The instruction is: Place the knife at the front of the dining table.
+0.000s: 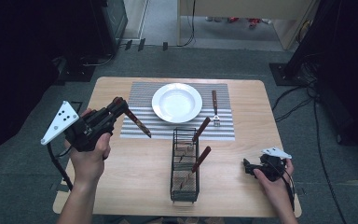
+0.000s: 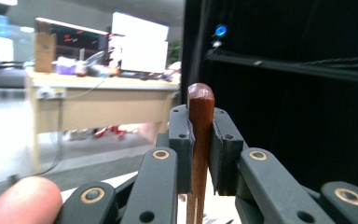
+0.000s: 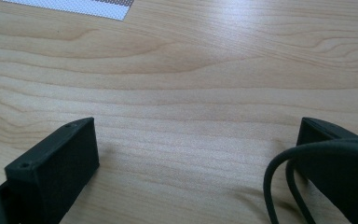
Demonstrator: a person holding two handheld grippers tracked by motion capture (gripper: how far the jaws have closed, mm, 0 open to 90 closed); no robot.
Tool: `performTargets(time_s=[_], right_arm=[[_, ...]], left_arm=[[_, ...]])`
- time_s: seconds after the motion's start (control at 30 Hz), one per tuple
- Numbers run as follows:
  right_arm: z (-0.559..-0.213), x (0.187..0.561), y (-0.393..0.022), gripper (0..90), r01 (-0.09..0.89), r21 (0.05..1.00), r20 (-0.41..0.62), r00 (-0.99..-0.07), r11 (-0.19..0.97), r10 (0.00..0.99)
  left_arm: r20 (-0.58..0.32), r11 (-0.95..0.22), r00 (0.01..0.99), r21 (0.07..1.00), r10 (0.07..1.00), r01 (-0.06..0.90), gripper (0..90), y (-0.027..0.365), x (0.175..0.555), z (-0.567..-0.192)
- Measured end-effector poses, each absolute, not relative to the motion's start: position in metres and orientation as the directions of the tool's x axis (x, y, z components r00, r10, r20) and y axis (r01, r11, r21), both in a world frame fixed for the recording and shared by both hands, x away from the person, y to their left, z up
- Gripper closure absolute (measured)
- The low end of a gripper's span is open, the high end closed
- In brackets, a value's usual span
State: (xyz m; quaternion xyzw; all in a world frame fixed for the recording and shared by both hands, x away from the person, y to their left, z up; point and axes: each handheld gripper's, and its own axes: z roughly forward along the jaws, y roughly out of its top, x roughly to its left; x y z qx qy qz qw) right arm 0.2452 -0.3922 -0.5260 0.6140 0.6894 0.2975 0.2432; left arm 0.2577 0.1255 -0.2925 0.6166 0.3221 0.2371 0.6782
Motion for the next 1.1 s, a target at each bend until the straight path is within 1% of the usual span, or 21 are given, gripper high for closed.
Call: performTargets(time_s=[0.1,0.33,0.37,0.4,0.47,0.57,0.6,0.63,0.7,0.8,0.87,1.1], right_arm=[[-0.526,0.245,-0.392,0.0,0.702,0.709,0.03,-0.128,0.069,0.991],[-0.526,0.245,-0.392,0.0,0.703,0.708,0.031,-0.128,0.069,0.991],[-0.526,0.245,-0.392,0.0,0.703,0.708,0.031,-0.128,0.069,0.991],[-0.526,0.245,-0.392,0.0,0.702,0.709,0.029,-0.13,0.071,0.991],[-0.526,0.245,-0.392,0.0,0.702,0.709,0.03,-0.13,0.071,0.991],[-0.526,0.245,-0.392,0.0,0.702,0.709,0.031,-0.133,0.072,0.991],[-0.526,0.245,-0.392,0.0,0.7,0.71,0.028,-0.138,0.077,0.99],[-0.526,0.245,-0.392,0.0,0.7,0.71,0.028,-0.138,0.077,0.99],[-0.526,0.245,-0.392,0.0,0.7,0.71,0.029,-0.138,0.077,0.99],[-0.526,0.245,-0.392,0.0,0.699,0.71,0.029,-0.141,0.079,0.99],[-0.526,0.245,-0.392,0.0,0.699,0.71,0.029,-0.145,0.081,0.989],[-0.526,0.245,-0.392,0.0,0.699,0.711,0.031,-0.148,0.083,0.988]], left_arm=[[-0.134,0.107,0.654,0.991,0.744,0.081,82.3,0.126,0.264,-0.298],[-0.143,0.074,0.568,0.987,0.811,0.142,82.3,0.129,0.288,-0.321],[-0.138,0.065,0.554,0.987,0.821,0.149,82.3,0.129,0.291,-0.324],[-0.124,0.046,0.52,0.986,0.845,0.16,82.3,0.129,0.298,-0.331],[-0.121,0.038,0.509,0.985,0.852,0.17,82.4,0.13,0.303,-0.334],[-0.127,0.026,0.468,0.976,0.875,0.216,82.4,0.13,0.319,-0.347],[-0.131,0.016,0.451,0.968,0.883,0.251,82.4,0.127,0.331,-0.357],[-0.131,0.016,0.451,0.968,0.883,0.251,82.4,0.127,0.331,-0.357],[-0.127,-0.009,0.444,0.956,0.887,0.292,82.4,0.122,0.344,-0.37],[-0.112,-0.043,0.435,0.943,0.893,0.331,82.4,0.115,0.355,-0.382],[-0.116,-0.045,0.429,0.936,0.896,0.348,82.4,0.113,0.362,-0.387],[-0.118,-0.028,0.393,0.938,0.912,0.347,82.3,0.105,0.379,-0.396]])
